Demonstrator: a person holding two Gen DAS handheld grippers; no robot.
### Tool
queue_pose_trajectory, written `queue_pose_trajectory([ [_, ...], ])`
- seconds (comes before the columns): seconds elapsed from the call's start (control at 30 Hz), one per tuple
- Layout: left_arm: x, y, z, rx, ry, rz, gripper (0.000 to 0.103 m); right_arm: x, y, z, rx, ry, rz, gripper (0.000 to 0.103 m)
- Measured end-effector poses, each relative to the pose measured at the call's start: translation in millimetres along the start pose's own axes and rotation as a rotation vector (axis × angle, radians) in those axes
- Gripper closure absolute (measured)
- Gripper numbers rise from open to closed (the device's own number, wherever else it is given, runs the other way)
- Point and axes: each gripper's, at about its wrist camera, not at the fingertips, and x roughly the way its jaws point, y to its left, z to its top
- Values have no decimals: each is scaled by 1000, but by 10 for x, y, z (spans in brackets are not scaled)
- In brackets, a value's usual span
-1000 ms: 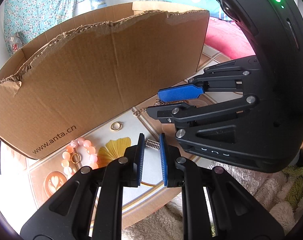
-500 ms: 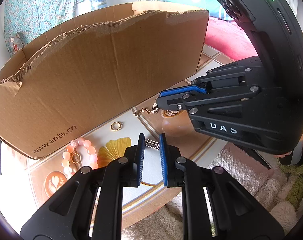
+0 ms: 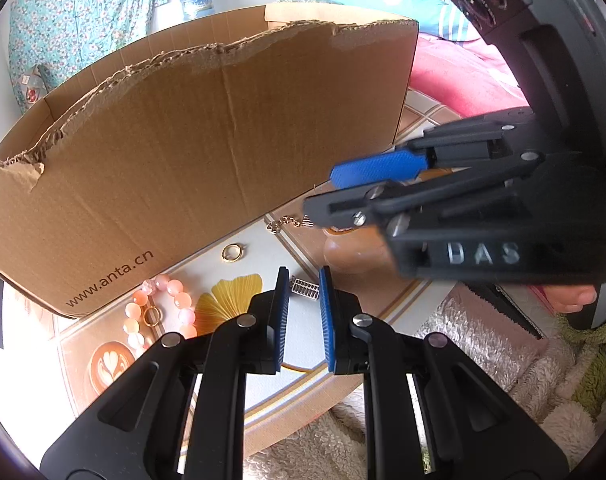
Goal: Organize jewelry
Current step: 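Close the right tool on the small gold chain piece beside the box, then lift the gold chain with the right tool and carry it over the box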
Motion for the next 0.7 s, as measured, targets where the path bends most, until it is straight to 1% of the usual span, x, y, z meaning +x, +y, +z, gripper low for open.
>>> queue_pose_trajectory([
  [0.13,0,-3,-2,0,0,0,89,45,84,13,-79,5,-35,67],
  [0.2,1,-5,-1,0,0,0,89,96,123,18,-112,24,-49,68],
  [0.27,3,-6,0,-1,0,1,89,128,180,15,-132,28,-74,71],
  [0.33,4,-9,4,-1,-1,0,89,125,194,23,-145,34,-63,84],
  [0.47,6,-23,4,1,-2,2,89,122,229,29,-155,40,-71,87],
  [0.5,7,-22,7,-1,-3,2,89,136,248,23,-155,36,-77,92],
  [0.53,6,-26,2,-1,-2,2,89,129,254,27,-151,34,-76,101],
  [0.7,14,-27,0,1,-4,2,89,121,201,22,-100,40,-55,101],
])
